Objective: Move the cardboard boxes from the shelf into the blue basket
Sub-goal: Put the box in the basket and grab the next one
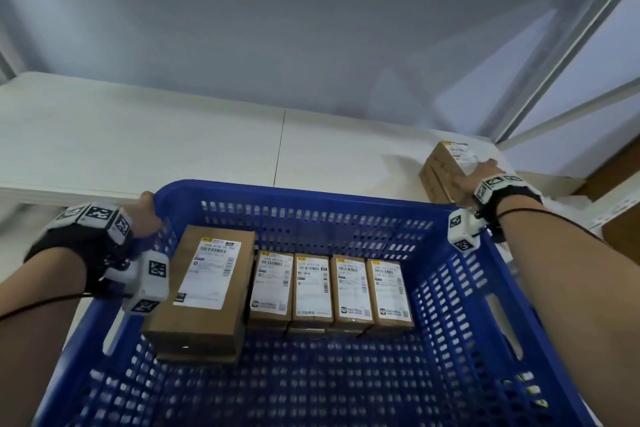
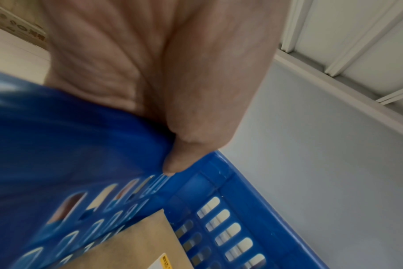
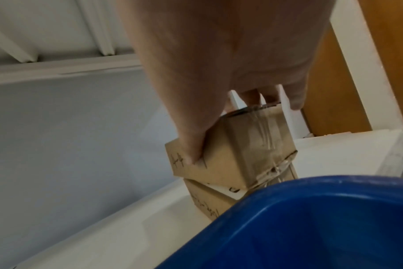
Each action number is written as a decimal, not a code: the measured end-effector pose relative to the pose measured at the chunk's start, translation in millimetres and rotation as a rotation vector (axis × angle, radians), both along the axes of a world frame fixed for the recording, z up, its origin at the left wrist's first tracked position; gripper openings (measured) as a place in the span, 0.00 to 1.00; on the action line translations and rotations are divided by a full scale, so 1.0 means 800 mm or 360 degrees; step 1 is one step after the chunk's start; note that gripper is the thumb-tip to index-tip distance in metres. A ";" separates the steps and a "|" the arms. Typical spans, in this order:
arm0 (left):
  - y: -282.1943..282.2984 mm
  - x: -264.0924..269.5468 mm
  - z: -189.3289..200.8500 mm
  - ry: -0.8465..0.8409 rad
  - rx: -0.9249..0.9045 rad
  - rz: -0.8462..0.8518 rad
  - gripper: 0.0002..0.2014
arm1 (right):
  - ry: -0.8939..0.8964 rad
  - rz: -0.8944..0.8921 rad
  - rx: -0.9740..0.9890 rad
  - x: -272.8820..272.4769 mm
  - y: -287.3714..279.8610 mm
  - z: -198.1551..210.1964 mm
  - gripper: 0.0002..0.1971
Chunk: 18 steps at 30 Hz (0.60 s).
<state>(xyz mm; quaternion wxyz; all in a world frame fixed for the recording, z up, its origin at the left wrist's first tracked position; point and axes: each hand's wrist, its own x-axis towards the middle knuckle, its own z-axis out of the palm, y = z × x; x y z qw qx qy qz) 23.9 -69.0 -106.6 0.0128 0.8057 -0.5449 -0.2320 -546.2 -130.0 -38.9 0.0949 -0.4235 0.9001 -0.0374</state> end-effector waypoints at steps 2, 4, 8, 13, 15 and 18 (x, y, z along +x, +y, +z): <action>-0.002 0.002 -0.001 -0.0010 0.0001 0.0028 0.25 | -0.0018 -0.0013 -0.0071 0.002 0.004 0.002 0.48; -0.002 0.001 -0.002 0.0001 0.0011 0.0052 0.25 | 0.0001 -0.0053 -0.0141 0.009 0.013 0.005 0.51; -0.002 -0.002 0.005 0.0006 0.0002 0.0062 0.21 | 0.0047 0.0029 -0.0324 0.040 0.027 0.021 0.58; -0.015 0.014 -0.004 0.0041 0.0038 -0.0096 0.12 | -0.0002 0.0221 -0.0464 0.087 0.040 0.035 0.51; -0.005 0.001 0.006 0.0026 0.0006 0.0010 0.18 | 0.0016 0.0327 -0.0519 0.114 0.047 0.039 0.46; 0.005 -0.014 0.015 0.0033 0.0005 0.0139 0.22 | -0.0032 0.0470 -0.0562 0.154 0.061 0.040 0.44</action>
